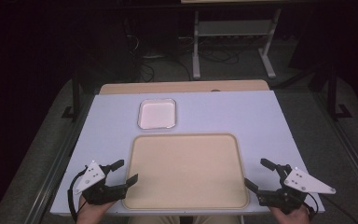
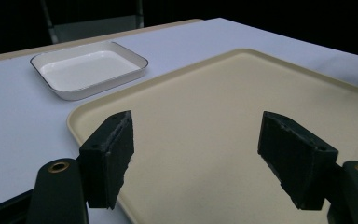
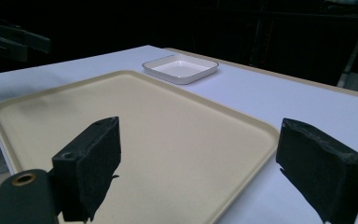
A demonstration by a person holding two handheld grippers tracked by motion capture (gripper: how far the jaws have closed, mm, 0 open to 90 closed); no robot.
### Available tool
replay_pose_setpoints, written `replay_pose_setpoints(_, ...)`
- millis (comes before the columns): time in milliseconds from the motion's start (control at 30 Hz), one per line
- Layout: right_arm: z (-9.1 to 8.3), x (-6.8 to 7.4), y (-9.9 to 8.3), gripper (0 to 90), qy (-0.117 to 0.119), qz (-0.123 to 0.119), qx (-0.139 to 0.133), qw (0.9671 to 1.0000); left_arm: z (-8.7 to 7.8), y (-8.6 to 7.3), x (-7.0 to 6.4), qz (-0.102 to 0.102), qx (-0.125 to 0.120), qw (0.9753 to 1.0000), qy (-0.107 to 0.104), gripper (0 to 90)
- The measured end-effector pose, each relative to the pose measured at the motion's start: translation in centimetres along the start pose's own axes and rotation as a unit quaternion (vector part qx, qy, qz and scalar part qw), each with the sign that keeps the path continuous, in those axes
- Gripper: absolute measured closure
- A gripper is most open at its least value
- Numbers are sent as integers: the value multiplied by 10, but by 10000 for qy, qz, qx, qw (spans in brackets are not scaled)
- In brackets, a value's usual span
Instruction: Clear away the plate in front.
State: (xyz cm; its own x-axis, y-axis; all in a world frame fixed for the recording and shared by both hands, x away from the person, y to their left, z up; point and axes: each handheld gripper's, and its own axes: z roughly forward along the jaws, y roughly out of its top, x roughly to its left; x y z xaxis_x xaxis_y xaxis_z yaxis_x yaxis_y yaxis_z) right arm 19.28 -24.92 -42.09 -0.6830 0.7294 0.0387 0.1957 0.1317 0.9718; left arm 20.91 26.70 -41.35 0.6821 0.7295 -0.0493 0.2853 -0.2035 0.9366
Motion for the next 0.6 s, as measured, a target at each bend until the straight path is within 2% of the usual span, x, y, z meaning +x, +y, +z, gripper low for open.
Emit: replay_pose_setpoints(600, 0, 1, 1, 130, 27, -51, 1, 10000, 4, 5, -6, 35, 21, 10000, -4, 210)
